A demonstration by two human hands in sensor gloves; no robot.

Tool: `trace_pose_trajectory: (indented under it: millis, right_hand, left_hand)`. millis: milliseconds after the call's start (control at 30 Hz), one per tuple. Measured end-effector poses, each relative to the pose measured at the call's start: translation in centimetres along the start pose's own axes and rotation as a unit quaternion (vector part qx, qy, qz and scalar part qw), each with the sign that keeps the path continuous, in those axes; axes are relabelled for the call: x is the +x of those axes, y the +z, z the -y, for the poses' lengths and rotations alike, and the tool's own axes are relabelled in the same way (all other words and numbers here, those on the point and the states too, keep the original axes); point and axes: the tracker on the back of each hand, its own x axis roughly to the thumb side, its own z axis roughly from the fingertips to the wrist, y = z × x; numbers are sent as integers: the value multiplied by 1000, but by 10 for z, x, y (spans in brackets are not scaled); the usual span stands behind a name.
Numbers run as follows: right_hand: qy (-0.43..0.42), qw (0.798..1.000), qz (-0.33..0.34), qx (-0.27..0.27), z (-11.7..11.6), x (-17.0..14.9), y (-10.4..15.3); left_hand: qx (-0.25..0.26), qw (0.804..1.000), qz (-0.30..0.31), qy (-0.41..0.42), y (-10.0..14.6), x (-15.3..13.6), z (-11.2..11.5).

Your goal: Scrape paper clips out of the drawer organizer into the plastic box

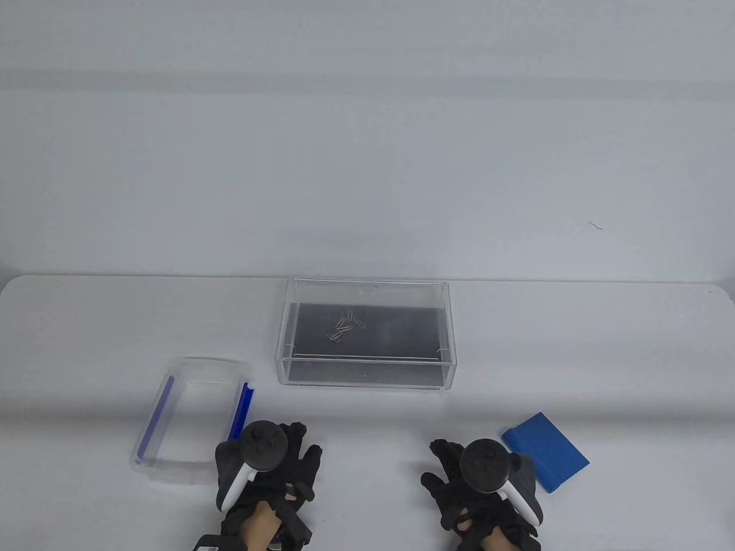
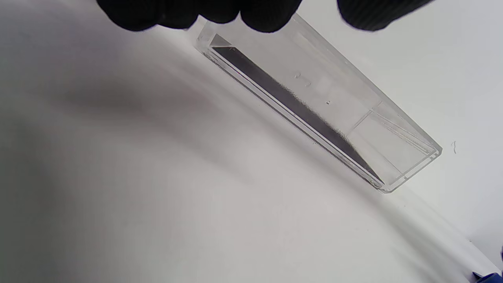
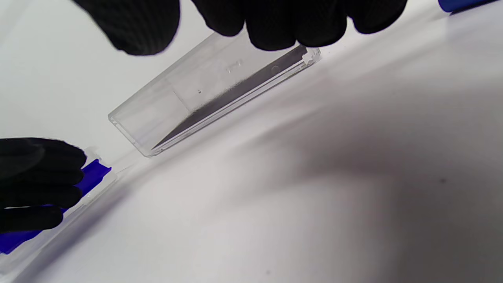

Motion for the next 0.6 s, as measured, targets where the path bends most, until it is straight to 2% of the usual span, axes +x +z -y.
trace_pose_trajectory:
  millis: [600]
  right_hand:
    - [3,1000,5,-2,0,-1,-1]
  left_hand:
    - [-15,1000,-6,18,0,0,3]
